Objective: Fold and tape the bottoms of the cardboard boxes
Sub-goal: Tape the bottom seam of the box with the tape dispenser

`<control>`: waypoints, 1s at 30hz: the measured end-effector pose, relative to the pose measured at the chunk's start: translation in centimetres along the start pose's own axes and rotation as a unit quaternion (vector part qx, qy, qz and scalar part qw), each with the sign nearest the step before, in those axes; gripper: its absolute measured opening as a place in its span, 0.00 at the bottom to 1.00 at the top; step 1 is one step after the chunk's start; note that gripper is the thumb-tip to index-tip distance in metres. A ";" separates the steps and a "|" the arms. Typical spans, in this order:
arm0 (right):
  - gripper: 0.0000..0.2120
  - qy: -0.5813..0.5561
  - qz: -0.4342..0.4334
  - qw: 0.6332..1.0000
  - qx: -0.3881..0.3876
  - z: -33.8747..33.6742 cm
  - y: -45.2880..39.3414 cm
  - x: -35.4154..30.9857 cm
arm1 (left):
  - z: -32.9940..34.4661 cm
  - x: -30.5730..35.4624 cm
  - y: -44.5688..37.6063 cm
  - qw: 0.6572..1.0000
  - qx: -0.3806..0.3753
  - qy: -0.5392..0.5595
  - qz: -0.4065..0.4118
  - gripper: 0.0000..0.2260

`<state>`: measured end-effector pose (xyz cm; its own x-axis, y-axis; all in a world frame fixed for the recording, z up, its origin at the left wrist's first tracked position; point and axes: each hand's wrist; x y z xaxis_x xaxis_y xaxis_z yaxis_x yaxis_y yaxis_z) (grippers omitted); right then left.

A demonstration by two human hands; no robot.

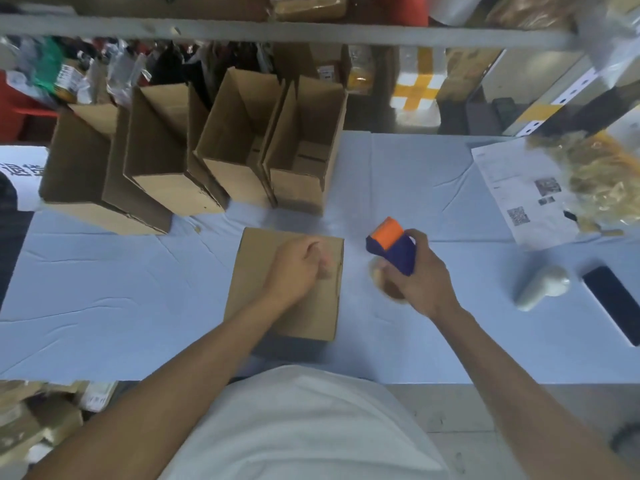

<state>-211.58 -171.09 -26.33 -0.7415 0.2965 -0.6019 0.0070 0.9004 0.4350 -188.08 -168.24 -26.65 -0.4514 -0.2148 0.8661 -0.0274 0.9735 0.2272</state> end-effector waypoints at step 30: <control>0.32 0.241 -0.213 0.944 -0.076 -1.1 0.9 0.7 | 1.0 1.9 0.5 0.962 0.104 0.179 -0.177 0.06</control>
<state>-212.82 -170.44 -25.58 -0.8750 -0.2935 -0.3851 -0.4291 0.8385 0.3359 -189.83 -168.05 -25.37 -0.0467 -0.5127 0.8573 -0.3169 0.8215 0.4741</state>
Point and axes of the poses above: each hand's wrist, its own y-axis away from the middle knuckle, its own z-axis out of the palm, x = y × z, and after that the axes turned 9 degrees about z, right-handed
